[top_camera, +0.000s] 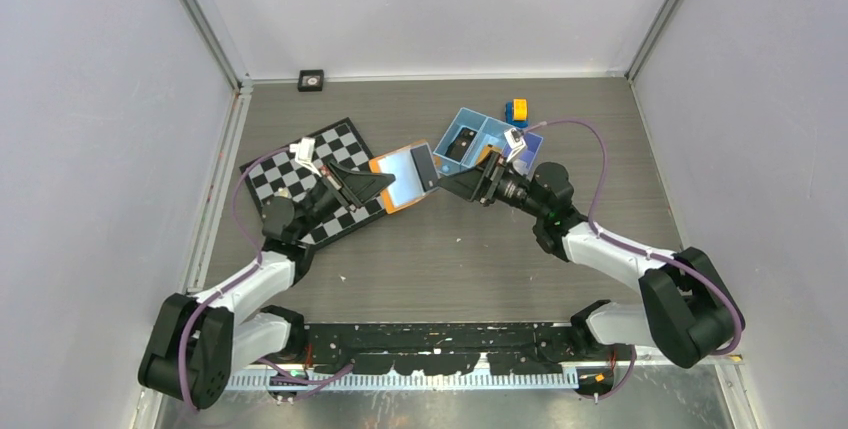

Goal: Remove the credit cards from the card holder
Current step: Remove the credit card from the card holder.

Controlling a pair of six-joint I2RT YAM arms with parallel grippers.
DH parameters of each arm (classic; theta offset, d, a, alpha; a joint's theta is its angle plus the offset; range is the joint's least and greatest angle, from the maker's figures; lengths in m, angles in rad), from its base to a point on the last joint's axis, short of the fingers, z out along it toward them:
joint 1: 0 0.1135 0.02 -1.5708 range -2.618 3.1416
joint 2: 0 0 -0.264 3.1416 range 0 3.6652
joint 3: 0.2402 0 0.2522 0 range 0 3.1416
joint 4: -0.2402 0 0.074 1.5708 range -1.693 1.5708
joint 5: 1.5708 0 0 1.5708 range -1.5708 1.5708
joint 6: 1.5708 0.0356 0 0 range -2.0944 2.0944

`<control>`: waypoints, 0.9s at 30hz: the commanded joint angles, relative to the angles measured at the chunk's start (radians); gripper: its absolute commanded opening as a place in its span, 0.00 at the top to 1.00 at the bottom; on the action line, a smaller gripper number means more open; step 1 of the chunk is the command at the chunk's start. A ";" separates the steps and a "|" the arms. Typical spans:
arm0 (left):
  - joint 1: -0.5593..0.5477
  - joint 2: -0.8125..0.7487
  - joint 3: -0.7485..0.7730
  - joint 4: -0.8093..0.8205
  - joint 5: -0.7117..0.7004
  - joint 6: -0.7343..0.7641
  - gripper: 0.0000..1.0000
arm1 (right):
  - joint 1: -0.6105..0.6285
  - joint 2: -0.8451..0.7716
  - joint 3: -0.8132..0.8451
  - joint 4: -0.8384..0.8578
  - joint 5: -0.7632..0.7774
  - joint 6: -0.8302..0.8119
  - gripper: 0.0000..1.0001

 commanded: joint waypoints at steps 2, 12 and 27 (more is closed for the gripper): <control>-0.005 -0.053 -0.003 0.023 -0.046 0.029 1.00 | 0.001 0.012 0.004 0.113 -0.021 0.028 0.13; -0.006 -0.074 0.018 0.007 -0.010 0.033 1.00 | 0.017 0.137 0.019 0.246 -0.076 0.107 0.13; -0.014 0.044 0.039 0.137 0.026 -0.061 1.00 | 0.025 0.200 0.018 0.401 -0.076 0.230 0.13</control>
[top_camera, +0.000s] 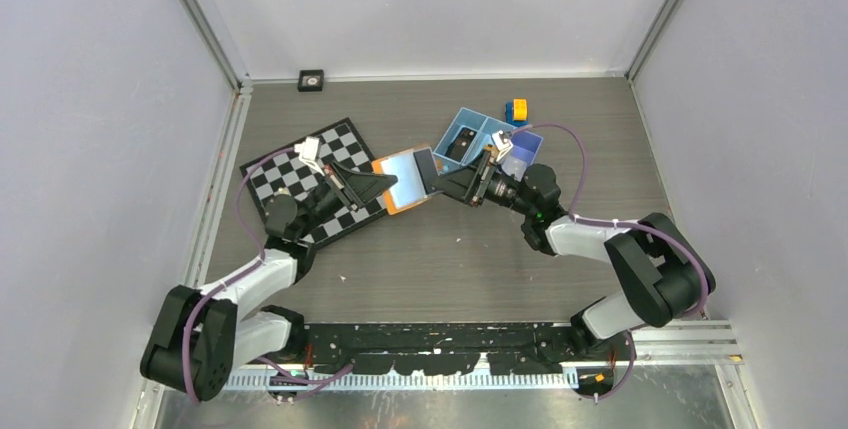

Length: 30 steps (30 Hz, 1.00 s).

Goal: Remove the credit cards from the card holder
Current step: Remove the credit card from the card holder.

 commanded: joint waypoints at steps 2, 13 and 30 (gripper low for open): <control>-0.011 0.042 0.043 0.146 0.027 -0.038 1.00 | 0.007 -0.025 0.009 0.142 -0.009 0.057 0.13; -0.011 0.047 0.040 0.149 0.024 -0.030 1.00 | -0.002 -0.230 -0.039 -0.043 0.070 -0.071 0.43; -0.012 0.036 0.044 0.095 0.023 -0.006 1.00 | -0.008 -0.259 -0.029 -0.101 0.078 -0.100 0.57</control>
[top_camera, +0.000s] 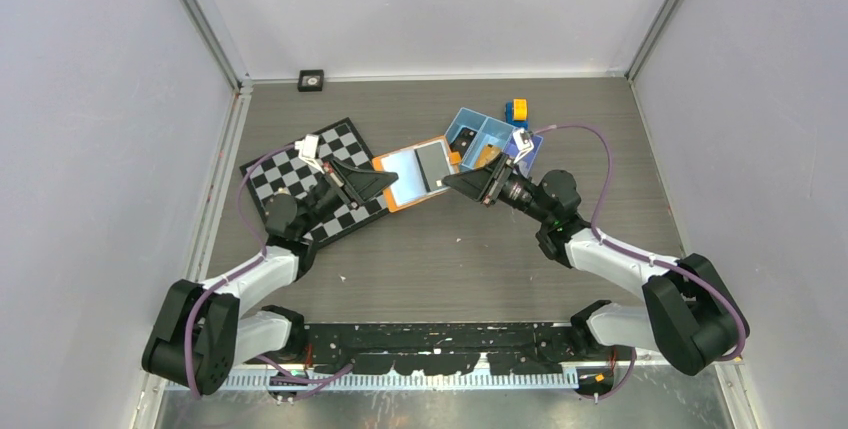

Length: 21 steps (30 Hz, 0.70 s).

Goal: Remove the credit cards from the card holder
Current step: Remove the credit card from the card holder.

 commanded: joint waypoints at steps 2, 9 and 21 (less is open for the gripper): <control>-0.014 -0.003 0.036 0.032 0.019 0.021 1.00 | 0.003 -0.013 0.028 0.035 -0.025 -0.015 0.60; -0.034 -0.008 0.045 -0.009 0.011 0.054 1.00 | 0.003 0.001 0.040 0.027 -0.038 -0.016 0.75; -0.035 -0.120 0.074 -0.498 -0.145 0.234 0.75 | 0.003 -0.069 0.013 -0.087 0.085 -0.077 1.00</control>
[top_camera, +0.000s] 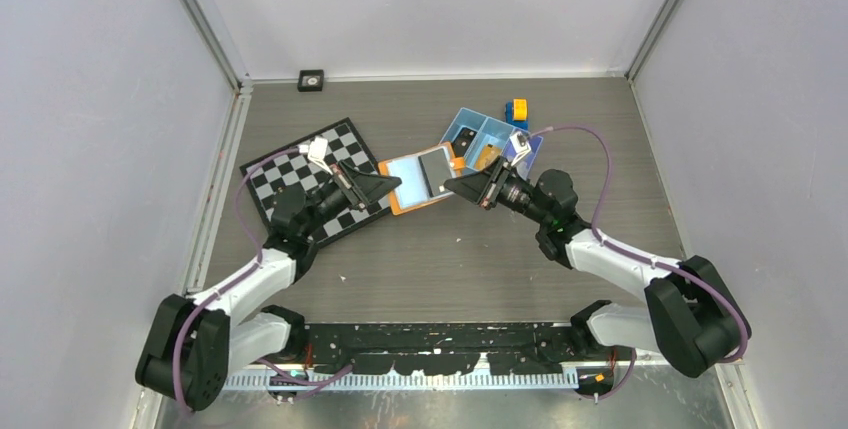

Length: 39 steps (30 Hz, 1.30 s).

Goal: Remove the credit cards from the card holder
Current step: Remove the credit card from the card holder.

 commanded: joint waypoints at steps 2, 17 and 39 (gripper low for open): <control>-0.005 -0.080 0.073 -0.328 -0.114 0.134 0.47 | 0.002 -0.087 0.016 -0.079 0.110 -0.071 1.00; -0.015 -0.160 0.119 -0.613 -0.258 0.235 0.18 | 0.002 -0.107 0.061 -0.294 0.217 -0.143 0.99; -0.249 0.006 0.209 -0.598 -0.338 0.385 0.33 | 0.022 -0.070 0.188 -0.635 0.420 -0.193 1.00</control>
